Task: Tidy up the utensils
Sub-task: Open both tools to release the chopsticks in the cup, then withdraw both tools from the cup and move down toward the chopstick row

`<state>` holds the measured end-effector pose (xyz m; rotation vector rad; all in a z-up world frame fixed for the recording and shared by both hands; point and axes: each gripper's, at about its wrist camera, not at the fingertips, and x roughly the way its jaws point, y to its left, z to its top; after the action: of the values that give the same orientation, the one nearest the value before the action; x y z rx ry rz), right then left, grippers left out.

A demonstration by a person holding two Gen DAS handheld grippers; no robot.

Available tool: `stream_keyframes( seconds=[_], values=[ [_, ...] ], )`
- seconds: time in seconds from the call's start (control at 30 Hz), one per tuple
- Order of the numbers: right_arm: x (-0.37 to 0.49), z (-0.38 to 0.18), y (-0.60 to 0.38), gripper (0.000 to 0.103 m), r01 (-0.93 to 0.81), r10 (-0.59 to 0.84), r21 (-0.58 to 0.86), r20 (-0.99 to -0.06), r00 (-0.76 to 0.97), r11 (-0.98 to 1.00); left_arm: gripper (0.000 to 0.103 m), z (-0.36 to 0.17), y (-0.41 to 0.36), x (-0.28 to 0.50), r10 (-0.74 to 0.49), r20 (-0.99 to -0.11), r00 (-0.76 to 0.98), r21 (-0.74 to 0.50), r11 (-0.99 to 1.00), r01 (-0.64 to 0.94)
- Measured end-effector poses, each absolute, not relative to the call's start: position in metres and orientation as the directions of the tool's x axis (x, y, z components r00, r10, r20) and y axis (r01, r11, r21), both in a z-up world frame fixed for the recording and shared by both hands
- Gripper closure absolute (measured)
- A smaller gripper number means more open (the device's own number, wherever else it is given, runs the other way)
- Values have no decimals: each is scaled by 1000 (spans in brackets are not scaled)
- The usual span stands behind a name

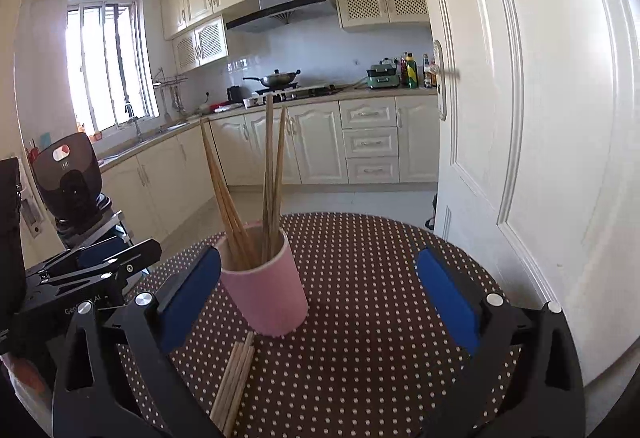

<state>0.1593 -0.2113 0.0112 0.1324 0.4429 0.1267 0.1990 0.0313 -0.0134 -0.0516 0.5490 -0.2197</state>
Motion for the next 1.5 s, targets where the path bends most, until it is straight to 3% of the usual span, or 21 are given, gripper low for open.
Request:
stream_keyframes(
  seconds=[0.33, 0.7, 1.5],
  values=[
    [162, -34, -197, 8, -67, 146, 152, -602, 785, 986, 24, -41, 42, 192, -201, -601, 774, -124, 980, 158],
    [164, -68, -178, 8, -71, 129, 111, -718, 684, 991, 23, -76, 50, 185, -172, -673, 719, -113, 985, 129],
    [166, -106, -125, 8, -125, 94, 22, -789, 607, 992, 23, -116, 60, 152, -140, -716, 684, -92, 990, 107]
  ],
)
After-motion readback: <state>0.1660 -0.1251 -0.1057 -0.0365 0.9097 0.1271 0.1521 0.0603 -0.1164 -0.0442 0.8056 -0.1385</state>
